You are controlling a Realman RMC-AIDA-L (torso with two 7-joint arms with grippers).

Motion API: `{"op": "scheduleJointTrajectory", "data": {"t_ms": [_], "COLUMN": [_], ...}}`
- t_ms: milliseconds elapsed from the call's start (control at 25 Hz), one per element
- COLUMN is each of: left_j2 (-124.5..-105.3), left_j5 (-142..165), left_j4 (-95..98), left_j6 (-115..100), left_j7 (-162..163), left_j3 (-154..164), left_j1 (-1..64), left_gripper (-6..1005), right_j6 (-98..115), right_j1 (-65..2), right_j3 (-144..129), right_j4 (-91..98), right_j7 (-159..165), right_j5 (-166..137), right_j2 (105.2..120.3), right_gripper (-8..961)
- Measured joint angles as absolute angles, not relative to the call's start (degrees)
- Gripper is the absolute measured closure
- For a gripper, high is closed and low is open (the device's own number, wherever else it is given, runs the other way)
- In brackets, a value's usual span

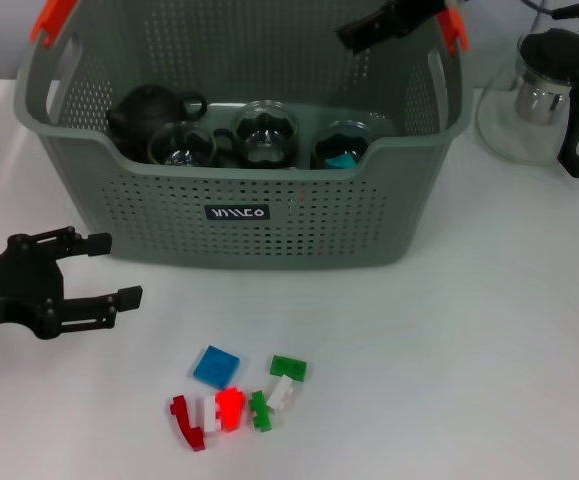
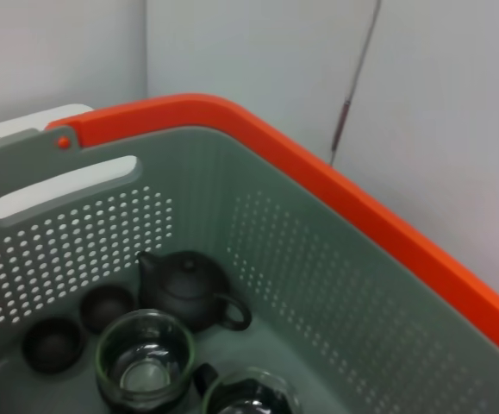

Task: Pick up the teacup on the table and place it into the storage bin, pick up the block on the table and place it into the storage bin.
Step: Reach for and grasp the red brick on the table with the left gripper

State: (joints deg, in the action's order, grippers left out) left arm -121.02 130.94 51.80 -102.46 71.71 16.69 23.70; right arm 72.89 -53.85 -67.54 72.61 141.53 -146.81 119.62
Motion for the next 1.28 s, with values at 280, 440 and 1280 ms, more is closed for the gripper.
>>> {"op": "scheduleJointTrajectory", "data": {"t_ms": [280, 440, 1280], "left_j2": [-121.03, -121.02, -120.58], "left_j5": [129.7, 128.6, 128.5], "left_j4": [51.9, 52.0, 52.0], "left_j6": [-103.3, -104.4, -105.1], "left_j7": [72.1, 72.4, 72.4], "left_j3": [15.3, 14.5, 14.6], "left_j1": [23.5, 23.4, 23.2], "left_gripper": [175, 175, 174], "right_j6": [73.2, 74.1, 109.0], "right_j1": [-51.9, -50.0, -39.0], "right_j3": [-67.4, -67.3, -67.5], "right_j4": [77.2, 79.8, 90.6], "right_j7": [141.0, 139.2, 127.4], "right_j5": [-145.8, -141.4, -124.1], "right_j2": [119.91, 119.84, 120.10], "right_gripper": [6, 6, 5]}}
